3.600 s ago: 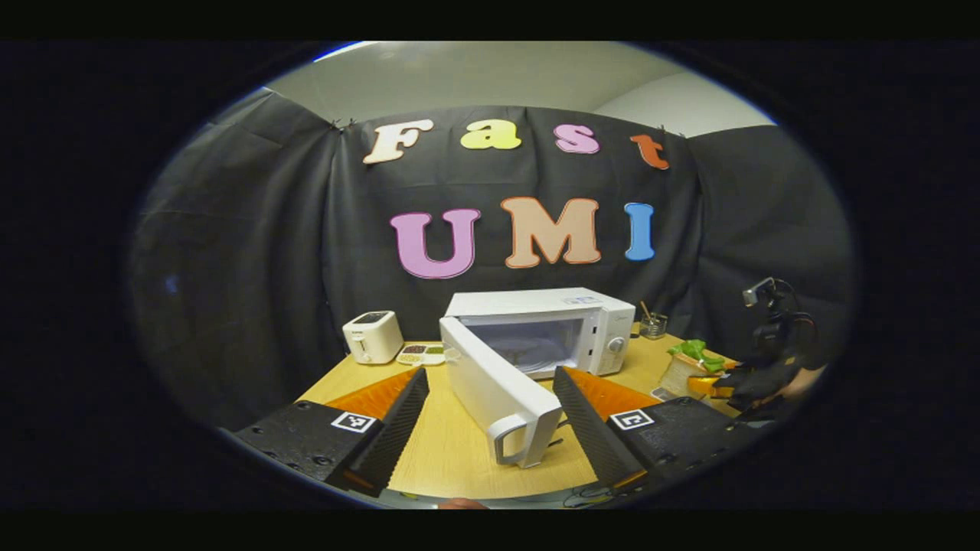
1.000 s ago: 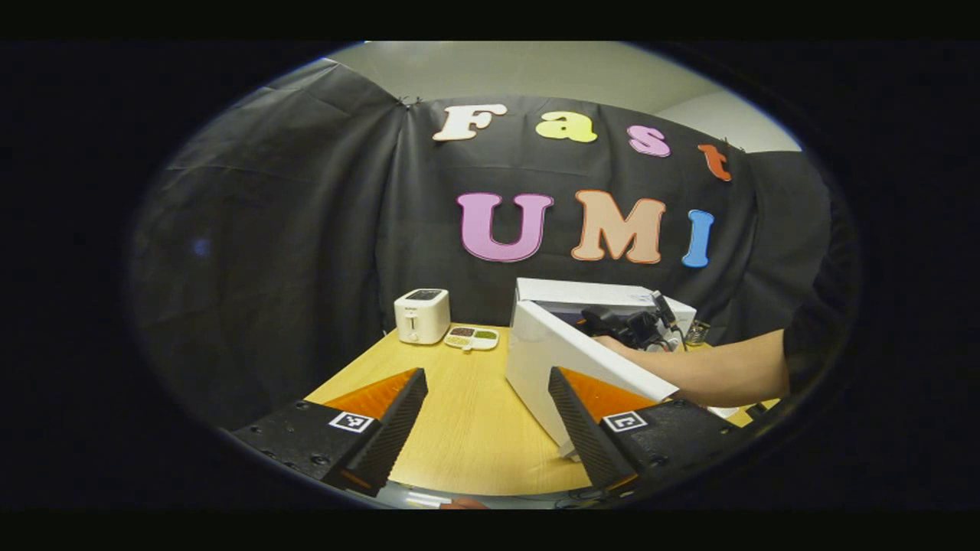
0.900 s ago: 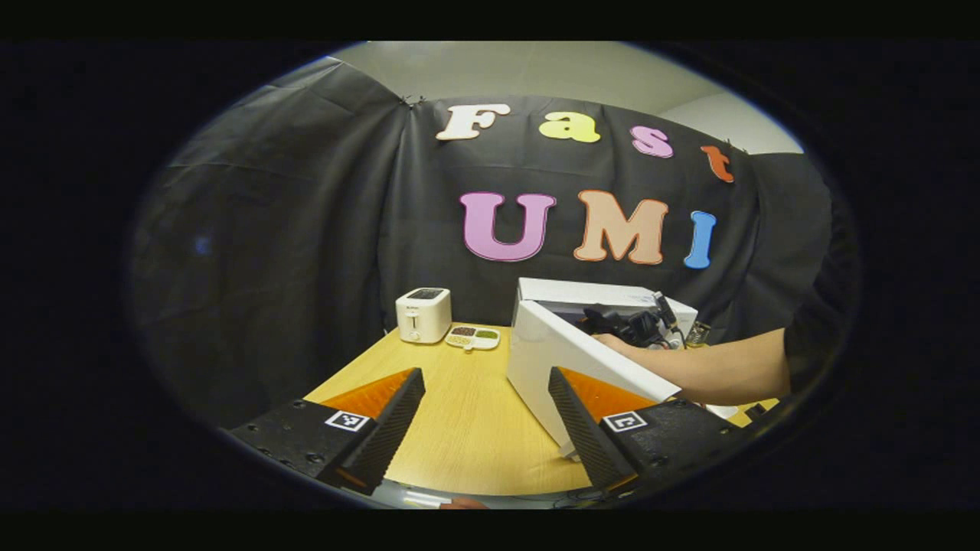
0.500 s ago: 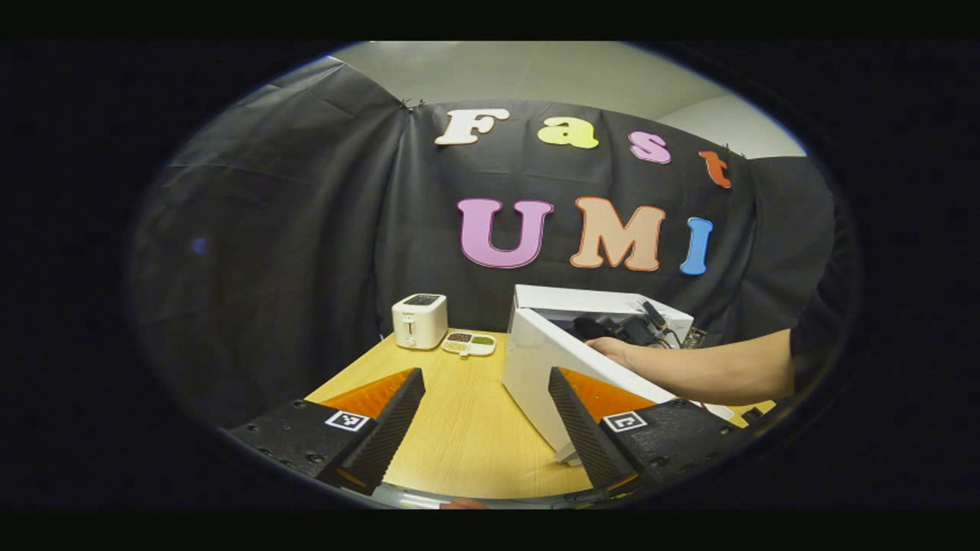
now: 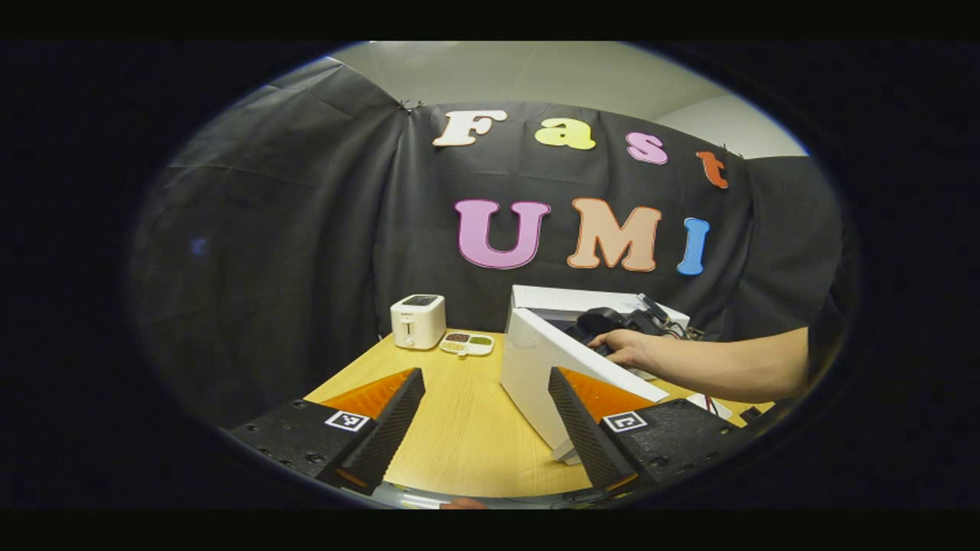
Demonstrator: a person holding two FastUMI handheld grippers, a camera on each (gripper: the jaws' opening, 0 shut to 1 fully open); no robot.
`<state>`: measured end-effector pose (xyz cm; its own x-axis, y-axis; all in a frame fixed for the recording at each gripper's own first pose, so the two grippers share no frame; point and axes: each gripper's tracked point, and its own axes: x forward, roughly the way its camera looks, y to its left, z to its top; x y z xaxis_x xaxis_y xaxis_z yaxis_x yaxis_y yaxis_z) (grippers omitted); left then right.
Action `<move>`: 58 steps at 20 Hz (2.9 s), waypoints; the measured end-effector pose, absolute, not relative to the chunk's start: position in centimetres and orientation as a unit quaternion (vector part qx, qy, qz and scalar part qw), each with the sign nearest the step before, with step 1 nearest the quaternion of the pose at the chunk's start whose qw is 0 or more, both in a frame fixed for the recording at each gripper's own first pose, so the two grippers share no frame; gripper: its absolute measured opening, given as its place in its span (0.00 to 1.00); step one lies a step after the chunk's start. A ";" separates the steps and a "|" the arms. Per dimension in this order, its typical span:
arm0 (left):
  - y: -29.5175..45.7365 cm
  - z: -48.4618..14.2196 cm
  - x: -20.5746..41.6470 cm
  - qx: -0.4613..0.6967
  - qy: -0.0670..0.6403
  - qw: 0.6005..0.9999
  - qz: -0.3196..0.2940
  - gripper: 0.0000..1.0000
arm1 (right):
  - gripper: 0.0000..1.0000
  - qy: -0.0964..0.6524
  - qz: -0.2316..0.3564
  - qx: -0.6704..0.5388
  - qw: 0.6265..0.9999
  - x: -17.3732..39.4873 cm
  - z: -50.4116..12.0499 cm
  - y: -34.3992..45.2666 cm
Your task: Open the microwave oven with the left hand, put the food in, and close the microwave oven.
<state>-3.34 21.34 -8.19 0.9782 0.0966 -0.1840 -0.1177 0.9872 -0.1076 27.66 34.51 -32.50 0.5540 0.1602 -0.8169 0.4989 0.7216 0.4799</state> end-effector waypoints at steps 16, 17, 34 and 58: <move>20.0 -7.7 -3.7 -0.036 0.081 0.995 0.039 0.95 | 0.99 0.423 -0.042 0.343 0.838 25.7 -28.2 32.9; 19.8 -7.8 -3.6 -0.031 0.082 0.996 0.035 0.95 | 0.99 0.415 -0.035 0.342 0.843 25.5 -27.6 32.5; 19.0 -8.5 0.1 0.017 0.089 0.995 0.033 0.95 | 0.89 0.077 0.094 0.070 0.990 19.9 -7.5 17.0; 13.8 -16.2 2.7 0.043 0.153 0.987 -0.008 0.00 | 0.96 -0.035 0.085 -0.007 0.996 14.8 5.1 7.1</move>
<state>2.68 13.79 -16.22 0.9531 -0.0021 -0.3028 0.0284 0.9962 0.0827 14.81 7.05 5.11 0.9829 0.1706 0.0693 -0.1696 0.9853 -0.0208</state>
